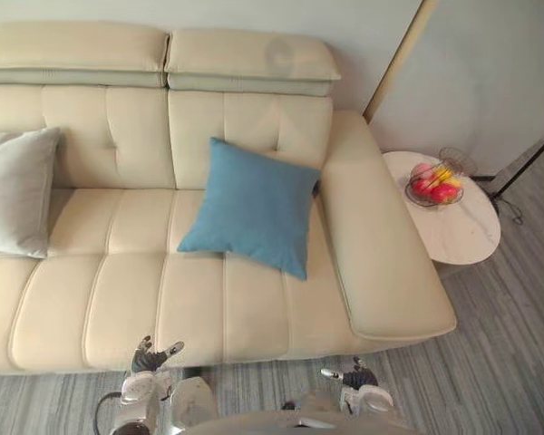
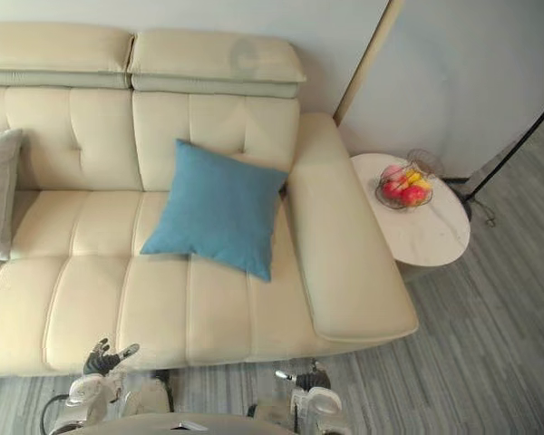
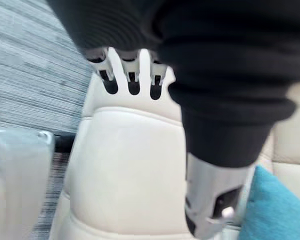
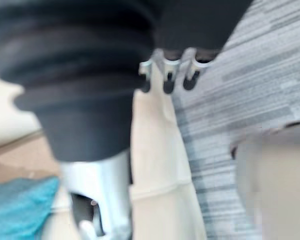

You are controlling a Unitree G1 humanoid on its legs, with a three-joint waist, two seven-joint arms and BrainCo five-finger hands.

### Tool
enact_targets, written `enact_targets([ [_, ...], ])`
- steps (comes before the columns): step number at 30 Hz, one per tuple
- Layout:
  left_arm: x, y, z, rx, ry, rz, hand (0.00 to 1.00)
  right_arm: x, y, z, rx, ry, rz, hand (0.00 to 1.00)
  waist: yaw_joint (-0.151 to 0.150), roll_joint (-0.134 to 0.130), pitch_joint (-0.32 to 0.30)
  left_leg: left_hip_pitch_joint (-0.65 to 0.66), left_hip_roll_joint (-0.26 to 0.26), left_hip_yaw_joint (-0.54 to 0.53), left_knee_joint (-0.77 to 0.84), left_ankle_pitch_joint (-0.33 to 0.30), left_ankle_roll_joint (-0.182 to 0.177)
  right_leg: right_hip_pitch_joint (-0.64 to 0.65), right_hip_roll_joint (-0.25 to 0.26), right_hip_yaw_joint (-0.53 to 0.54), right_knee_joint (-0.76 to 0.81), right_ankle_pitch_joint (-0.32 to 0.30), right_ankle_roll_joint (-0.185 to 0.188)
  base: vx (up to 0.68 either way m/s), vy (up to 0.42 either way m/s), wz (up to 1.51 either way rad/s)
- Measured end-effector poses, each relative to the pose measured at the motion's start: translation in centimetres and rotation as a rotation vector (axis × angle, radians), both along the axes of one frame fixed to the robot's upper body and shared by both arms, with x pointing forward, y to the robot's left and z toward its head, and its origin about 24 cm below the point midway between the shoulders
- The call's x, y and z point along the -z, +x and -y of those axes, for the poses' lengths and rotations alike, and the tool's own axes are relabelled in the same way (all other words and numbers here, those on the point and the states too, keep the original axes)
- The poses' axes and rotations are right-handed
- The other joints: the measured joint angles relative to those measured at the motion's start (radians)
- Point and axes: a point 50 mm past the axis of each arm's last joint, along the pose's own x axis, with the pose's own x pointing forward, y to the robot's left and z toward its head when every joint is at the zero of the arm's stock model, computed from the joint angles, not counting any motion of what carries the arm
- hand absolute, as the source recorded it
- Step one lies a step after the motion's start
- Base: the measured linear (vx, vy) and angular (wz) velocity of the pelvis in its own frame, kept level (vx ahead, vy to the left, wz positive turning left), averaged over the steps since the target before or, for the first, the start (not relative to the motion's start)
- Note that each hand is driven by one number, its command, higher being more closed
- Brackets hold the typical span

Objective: Pick up cushions and gather them together orderly.

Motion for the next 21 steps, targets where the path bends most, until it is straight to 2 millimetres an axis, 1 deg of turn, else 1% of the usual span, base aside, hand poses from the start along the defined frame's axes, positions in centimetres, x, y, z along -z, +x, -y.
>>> enact_targets([
  [1, 0.0, 0.4, 0.4, 0.0, -0.009, 0.004, 0.0, -0.4, 0.9, 0.2, -0.008, -0.01, 0.019, 0.0, 0.004, 0.013, 0.011, -0.019, 0.012, -0.003, 0.003, 0.013, 0.002, -0.003, 0.013, -0.009, -0.034, 0.005, 0.008, -0.18, -0.107, -0.03],
  [2, 0.1, 0.5, 1.0, 0.01, -0.022, 0.006, 0.0, -1.0, 2.0, 0.5, -0.023, -0.026, 0.052, 0.0, 0.008, 0.052, 0.035, -0.025, 0.033, -0.006, -0.01, 0.03, 0.005, -0.004, 0.037, -0.016, -0.056, 0.026, -0.006, -0.32, -0.107, -0.09],
  [3, 0.2, 0.4, 1.8, 0.023, -0.039, 0.0, 0.0, -1.3, 2.5, 0.6, -0.029, -0.039, 0.069, 0.0, 0.01, 0.087, 0.055, -0.018, 0.047, -0.005, -0.034, 0.039, -0.002, -0.009, 0.051, -0.025, -0.05, 0.036, -0.014, -0.36, -0.09, 0.13],
  [4, 0.4, 0.2, 2.6, 0.031, -0.058, -0.008, 0.0, -1.3, 2.5, 0.7, -0.019, -0.052, 0.069, 0.0, 0.008, 0.104, 0.058, -0.008, 0.046, 0.007, -0.067, 0.03, -0.008, -0.027, 0.053, -0.035, -0.024, 0.036, -0.018, -0.37, -0.098, 0.27],
  [5, 0.5, 0.1, 3.0, 0.041, -0.061, -0.011, 0.0, -1.3, 2.2, 0.7, -0.015, -0.052, 0.066, 0.0, 0.007, 0.107, 0.056, -0.008, 0.046, 0.025, -0.073, -0.005, -0.026, -0.037, 0.039, -0.041, -0.017, 0.039, -0.026, -0.24, -0.057, 0.31],
  [6, 0.7, -0.2, 3.4, 0.044, -0.069, -0.019, 0.0, -1.1, 1.8, 0.7, -0.01, -0.052, 0.061, 0.0, 0.005, 0.089, 0.065, -0.01, 0.042, 0.044, -0.069, -0.031, -0.037, -0.039, 0.021, -0.049, -0.022, 0.041, -0.044, -0.18, -0.001, 0.19],
  [7, 0.7, -0.3, 3.3, 0.037, -0.07, -0.018, 0.0, -1.0, 1.4, 0.7, 0.0, -0.052, 0.051, 0.0, 0.002, 0.091, 0.063, -0.01, 0.035, 0.045, -0.017, -0.028, -0.024, -0.042, 0.008, -0.055, -0.022, 0.049, -0.051, -0.1, 0.027, 0.15],
  [8, 0.7, -0.3, 3.3, 0.039, -0.07, -0.021, 0.0, -1.0, 1.4, 0.6, 0.002, -0.053, 0.051, 0.0, -0.002, 0.092, 0.063, -0.008, 0.028, 0.042, 0.025, -0.028, -0.021, -0.042, 0.0, -0.058, -0.022, 0.05, -0.051, -0.13, 0.06, 0.17],
  [9, 0.7, -0.2, 3.6, 0.042, -0.077, -0.02, 0.0, -0.6, 0.3, 1.1, 0.017, -0.06, 0.023, 0.0, -0.016, 0.087, 0.061, 0.026, -0.006, 0.02, 0.164, -0.136, 0.006, -0.041, -0.023, -0.052, -0.019, 0.058, -0.039, -0.1, 0.059, 0.12],
  [10, 0.7, -0.2, 3.6, 0.043, -0.077, -0.019, 0.0, -0.5, 0.1, 1.1, 0.02, -0.059, 0.018, 0.0, -0.017, 0.087, 0.061, 0.033, -0.009, 0.016, 0.177, -0.16, 0.001, -0.042, -0.026, -0.049, -0.019, 0.062, -0.036, -0.09, 0.074, 0.04],
  [11, 0.6, 0.0, 3.6, 0.044, -0.078, -0.016, 0.0, -0.4, 0.0, 1.0, 0.022, -0.056, 0.013, 0.0, -0.019, 0.086, 0.062, 0.032, -0.01, 0.016, 0.191, -0.171, -0.003, -0.044, -0.03, -0.044, -0.019, 0.066, -0.034, -0.04, 0.051, -0.2],
  [12, 0.6, 0.0, 3.5, 0.038, -0.078, -0.013, 0.0, -0.3, -0.4, 1.1, 0.037, -0.052, 0.006, 0.0, -0.016, 0.091, 0.059, 0.028, -0.012, 0.016, 0.224, -0.191, 0.002, -0.046, -0.034, -0.029, -0.019, 0.075, -0.025, -0.05, 0.137, -0.5],
  [13, 0.7, -0.2, 3.5, 0.037, -0.083, -0.022, 0.0, -0.2, -0.8, 1.3, 0.064, -0.046, -0.002, 0.0, -0.015, 0.087, 0.055, 0.03, -0.015, 0.004, 0.277, -0.241, 0.008, -0.044, -0.036, 0.0, -0.019, 0.086, -0.004, -0.05, 0.182, -0.63],
  [14, 1.0, -0.9, 3.6, 0.034, -0.089, -0.039, 0.0, -0.1, -1.0, 1.4, 0.084, -0.04, -0.006, 0.0, -0.028, 0.087, 0.043, 0.045, -0.028, 0.022, 0.264, -0.255, 0.014, -0.04, -0.035, 0.026, -0.026, 0.092, 0.009, -0.06, 0.199, -0.55],
  [15, 1.1, -1.2, 3.5, 0.033, -0.087, -0.051, 0.0, 0.1, -1.4, 1.2, 0.098, -0.026, -0.014, 0.0, -0.037, 0.077, 0.025, 0.053, -0.04, 0.034, 0.239, -0.258, 0.007, -0.039, -0.042, 0.036, -0.048, 0.101, 0.018, -0.01, 0.203, -0.37],
  [16, 1.2, -1.7, 3.2, 0.031, -0.082, -0.067, 0.0, 0.5, -2.0, 0.8, 0.12, -0.004, -0.032, 0.0, -0.047, 0.063, -0.008, 0.07, -0.062, 0.06, 0.176, -0.249, 0.013, -0.037, -0.05, 0.054, -0.107, 0.137, 0.026, 0.0, 0.137, -0.29],
  [17, 1.3, -1.8, 3.2, 0.031, -0.082, -0.071, 0.0, 0.6, -2.2, 0.7, 0.127, 0.002, -0.039, 0.0, -0.048, 0.061, -0.014, 0.077, -0.069, 0.067, 0.156, -0.248, 0.013, -0.034, -0.051, 0.059, -0.131, 0.149, 0.021, 0.04, 0.187, -0.41],
  [18, 1.3, -2.0, 3.0, 0.031, -0.079, -0.079, 0.0, 0.9, -2.7, 0.6, 0.141, 0.014, -0.06, 0.0, -0.048, 0.043, -0.028, 0.095, -0.086, 0.071, 0.122, -0.248, 0.013, -0.017, -0.054, 0.067, -0.185, 0.179, 0.017, 0.04, 0.132, -0.34],
  [19, 1.4, -2.1, 2.9, 0.035, -0.077, -0.093, 0.0, 1.2, -3.2, 0.6, 0.17, 0.029, -0.08, 0.0, -0.051, 0.046, -0.027, 0.106, -0.099, 0.067, 0.104, -0.249, 0.013, 0.004, -0.054, 0.076, -0.234, 0.208, 0.018, 0.05, 0.148, -0.27],
  [21, 1.6, -2.3, 2.7, 0.036, -0.074, -0.111, 0.0, 1.4, -3.8, 0.8, 0.193, 0.038, -0.103, 0.0, -0.059, 0.035, -0.033, 0.127, -0.111, 0.061, 0.085, -0.248, 0.013, 0.038, -0.053, 0.08, -0.283, 0.233, 0.014, 0.06, 0.075, -0.13],
])
